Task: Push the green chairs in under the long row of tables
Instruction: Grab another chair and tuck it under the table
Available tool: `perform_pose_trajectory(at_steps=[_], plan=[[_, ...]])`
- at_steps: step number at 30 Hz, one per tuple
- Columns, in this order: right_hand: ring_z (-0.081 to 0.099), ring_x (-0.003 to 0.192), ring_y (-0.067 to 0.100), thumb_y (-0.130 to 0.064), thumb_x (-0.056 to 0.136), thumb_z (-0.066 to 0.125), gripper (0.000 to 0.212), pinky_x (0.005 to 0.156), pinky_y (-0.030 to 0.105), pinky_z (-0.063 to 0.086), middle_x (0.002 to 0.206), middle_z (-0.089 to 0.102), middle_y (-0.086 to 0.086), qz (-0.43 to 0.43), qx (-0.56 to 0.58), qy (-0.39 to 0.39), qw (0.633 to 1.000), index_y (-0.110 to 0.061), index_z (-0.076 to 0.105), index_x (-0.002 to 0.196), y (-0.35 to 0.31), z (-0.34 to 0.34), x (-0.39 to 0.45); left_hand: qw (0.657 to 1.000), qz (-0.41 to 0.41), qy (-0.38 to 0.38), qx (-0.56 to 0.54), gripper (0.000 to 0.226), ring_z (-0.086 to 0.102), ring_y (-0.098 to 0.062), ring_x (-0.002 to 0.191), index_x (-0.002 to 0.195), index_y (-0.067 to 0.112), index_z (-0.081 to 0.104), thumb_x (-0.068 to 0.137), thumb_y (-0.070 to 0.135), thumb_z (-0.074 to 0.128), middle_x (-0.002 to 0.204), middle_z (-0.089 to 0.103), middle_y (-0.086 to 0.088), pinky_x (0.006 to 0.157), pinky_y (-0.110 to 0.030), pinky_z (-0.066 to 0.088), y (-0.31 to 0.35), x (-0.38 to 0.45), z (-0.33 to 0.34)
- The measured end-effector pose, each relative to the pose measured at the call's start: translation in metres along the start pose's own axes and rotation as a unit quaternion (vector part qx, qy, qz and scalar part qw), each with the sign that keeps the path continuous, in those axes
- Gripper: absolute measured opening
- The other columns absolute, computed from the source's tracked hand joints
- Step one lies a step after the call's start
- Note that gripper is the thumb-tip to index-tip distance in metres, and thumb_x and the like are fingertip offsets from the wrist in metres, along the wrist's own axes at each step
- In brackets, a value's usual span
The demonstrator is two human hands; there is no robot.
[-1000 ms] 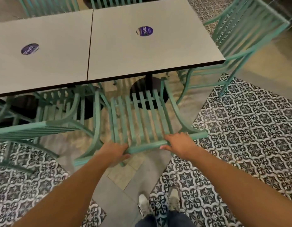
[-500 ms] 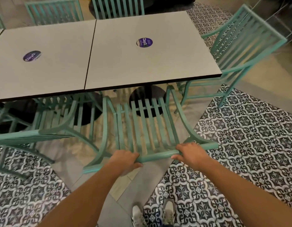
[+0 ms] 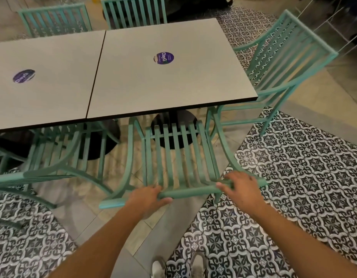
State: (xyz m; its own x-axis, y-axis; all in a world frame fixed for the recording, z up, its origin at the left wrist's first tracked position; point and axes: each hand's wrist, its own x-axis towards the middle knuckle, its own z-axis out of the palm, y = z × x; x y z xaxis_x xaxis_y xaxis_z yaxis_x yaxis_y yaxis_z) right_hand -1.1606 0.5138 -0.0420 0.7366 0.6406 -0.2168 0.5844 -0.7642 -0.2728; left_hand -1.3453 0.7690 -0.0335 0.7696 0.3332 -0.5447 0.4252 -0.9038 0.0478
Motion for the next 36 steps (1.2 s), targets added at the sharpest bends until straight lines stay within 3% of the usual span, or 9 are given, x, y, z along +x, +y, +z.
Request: perform_pose_trajectory(at_steps=[2, 4, 8, 13, 15, 19, 23, 31, 36], plan=[[0.052, 0.116, 0.018, -0.052, 0.087, 0.058, 0.05, 0.099, 0.042, 0.044, 0.13, 0.053, 0.0, 0.143, 0.082, 0.171, 0.971, -0.023, 0.053, 0.127, 0.023, -0.002, -0.001, 0.982, -0.086, 0.132, -0.1, 0.071, 0.054, -0.02, 0.117, 0.133, 0.022, 0.053, 0.09, 0.072, 0.027, 0.127, 0.06, 0.0, 0.105, -0.043, 0.037, -0.016, -0.006, 0.014], [0.053, 0.117, 0.03, -0.036, 0.084, 0.07, 0.066, 0.093, 0.044, 0.049, 0.138, 0.046, 0.013, 0.344, 0.291, 0.255, 0.855, -0.013, 0.041, 0.139, 0.042, -0.011, -0.002, 0.915, -0.221, 0.26, -0.217, 0.06, 0.053, -0.029, 0.114, 0.128, 0.011, 0.056, 0.093, 0.059, 0.042, 0.125, 0.059, -0.012, 0.102, -0.047, 0.04, -0.029, -0.014, 0.02], [0.05, 0.121, 0.029, -0.032, 0.088, 0.066, 0.056, 0.1, 0.047, 0.043, 0.136, 0.051, 0.014, 0.471, 0.686, 0.09, 0.547, -0.014, 0.044, 0.136, 0.052, -0.009, 0.007, 0.75, -0.435, 0.281, -0.412, 0.067, 0.044, -0.042, 0.122, 0.141, 0.003, 0.037, 0.09, 0.042, 0.058, 0.14, 0.041, -0.024, 0.098, -0.052, 0.039, -0.036, -0.019, 0.015], [0.058, 0.112, 0.026, -0.01, 0.094, 0.05, 0.004, 0.103, 0.043, 0.045, 0.127, 0.057, 0.015, 0.471, 0.771, 0.078, 0.421, -0.007, 0.053, 0.095, 0.033, -0.008, 0.029, 0.307, -0.501, 0.215, -0.78, 0.05, 0.064, -0.035, 0.099, 0.128, 0.009, 0.052, 0.086, 0.031, 0.065, 0.122, 0.061, -0.016, 0.054, -0.043, 0.054, -0.049, -0.001, 0.027], [0.058, 0.11, 0.026, -0.007, 0.093, 0.047, 0.006, 0.103, 0.042, 0.045, 0.123, 0.059, 0.013, 0.476, 0.777, 0.074, 0.405, -0.007, 0.053, 0.094, 0.031, -0.009, 0.035, 0.229, -0.486, 0.205, -0.818, 0.039, 0.066, -0.031, 0.094, 0.123, 0.008, 0.057, 0.091, 0.029, 0.064, 0.116, 0.063, -0.013, 0.048, -0.039, 0.052, -0.047, 0.002, 0.027], [0.058, 0.104, 0.026, -0.009, 0.093, 0.046, 0.009, 0.102, 0.045, 0.045, 0.116, 0.058, 0.01, 0.484, 0.772, 0.06, 0.407, -0.007, 0.053, 0.099, 0.04, -0.012, 0.051, 0.214, -0.489, 0.206, -0.82, 0.026, 0.064, -0.025, 0.094, 0.112, 0.008, 0.055, 0.096, 0.028, 0.058, 0.111, 0.062, -0.008, 0.074, -0.04, 0.056, -0.037, 0.021, 0.011], [0.059, 0.104, 0.025, -0.01, 0.094, 0.047, 0.018, 0.1, 0.042, 0.048, 0.115, 0.057, 0.012, 0.485, 0.767, 0.066, 0.414, -0.009, 0.053, 0.111, 0.04, -0.017, 0.07, 0.206, -0.496, 0.21, -0.817, 0.032, 0.064, -0.025, 0.082, 0.115, 0.009, 0.058, 0.092, 0.03, 0.064, 0.114, 0.065, -0.008, 0.064, -0.04, 0.055, -0.046, 0.04, 0.004], [0.06, 0.101, 0.028, -0.009, 0.093, 0.045, 0.008, 0.097, 0.045, 0.049, 0.117, 0.058, 0.014, 0.47, 0.773, 0.075, 0.419, -0.006, 0.05, 0.099, 0.037, -0.025, 0.114, 0.206, -0.484, 0.232, -0.818, 0.048, 0.055, -0.039, 0.115, 0.14, 0.008, 0.041, 0.097, 0.023, 0.057, 0.132, 0.05, -0.018, 0.09, -0.054, 0.052, -0.051, 0.075, -0.027], [0.055, 0.115, 0.031, -0.009, 0.093, 0.041, 0.007, 0.103, 0.049, 0.043, 0.125, 0.055, 0.016, 0.474, 0.771, 0.067, 0.419, -0.008, 0.048, 0.094, 0.037, -0.027, 0.131, 0.246, -0.472, 0.206, -0.821, 0.051, 0.056, -0.039, 0.114, 0.138, 0.005, 0.042, 0.095, 0.024, 0.061, 0.134, 0.05, -0.019, 0.064, -0.044, 0.052, -0.062, 0.088, -0.032]])
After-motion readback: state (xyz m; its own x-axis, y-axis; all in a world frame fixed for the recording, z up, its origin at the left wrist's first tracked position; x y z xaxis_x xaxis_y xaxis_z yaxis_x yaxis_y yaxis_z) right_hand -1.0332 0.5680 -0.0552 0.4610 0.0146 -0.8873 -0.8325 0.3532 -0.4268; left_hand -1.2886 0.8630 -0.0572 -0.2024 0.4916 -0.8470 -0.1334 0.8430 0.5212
